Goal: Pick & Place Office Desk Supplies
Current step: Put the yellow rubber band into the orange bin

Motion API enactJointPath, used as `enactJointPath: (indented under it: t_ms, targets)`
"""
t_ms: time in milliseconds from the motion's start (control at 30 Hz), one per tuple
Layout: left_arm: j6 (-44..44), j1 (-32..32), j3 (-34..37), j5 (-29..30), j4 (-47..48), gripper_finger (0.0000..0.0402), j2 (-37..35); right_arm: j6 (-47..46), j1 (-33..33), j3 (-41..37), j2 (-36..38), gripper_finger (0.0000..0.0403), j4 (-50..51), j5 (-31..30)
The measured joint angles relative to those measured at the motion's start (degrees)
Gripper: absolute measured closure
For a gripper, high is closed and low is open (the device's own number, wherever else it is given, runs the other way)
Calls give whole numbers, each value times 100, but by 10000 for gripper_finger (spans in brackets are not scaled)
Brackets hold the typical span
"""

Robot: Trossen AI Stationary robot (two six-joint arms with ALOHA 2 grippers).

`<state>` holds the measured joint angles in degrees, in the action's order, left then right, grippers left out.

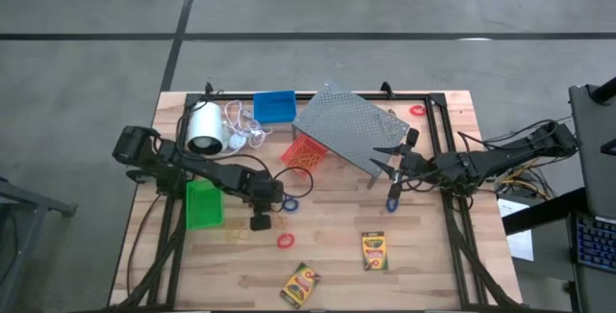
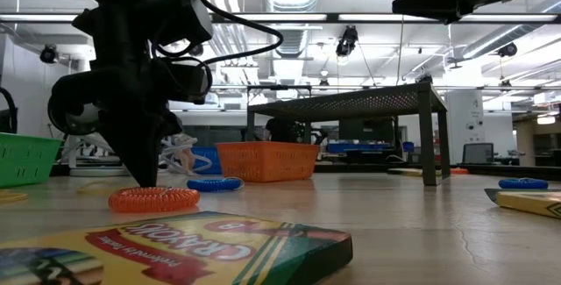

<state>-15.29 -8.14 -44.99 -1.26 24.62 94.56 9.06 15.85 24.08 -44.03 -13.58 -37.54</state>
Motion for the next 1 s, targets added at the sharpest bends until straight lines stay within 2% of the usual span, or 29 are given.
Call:
enactJointPath:
  t_ms: [133, 267, 567, 733, 1000]
  targets:
    - [17, 36, -11, 153, 112, 398, -103, 7, 1, 0, 0, 266, 1, 0]
    - [26, 85, 4, 545, 348, 399, -491, 8, 1, 0, 2, 266, 0, 0]
    - [175, 67, -4, 1027, 444, 399, -1376, 4, -1, 0, 2, 266, 2, 0]
    - [380, 70, 14, 1528, 37, 399, -1680, 4, -1, 0, 2, 266, 2, 0]
    - [959, 69, 35, 2043, -830, 399, -1716, -5, -1, 0, 2, 266, 2, 0]
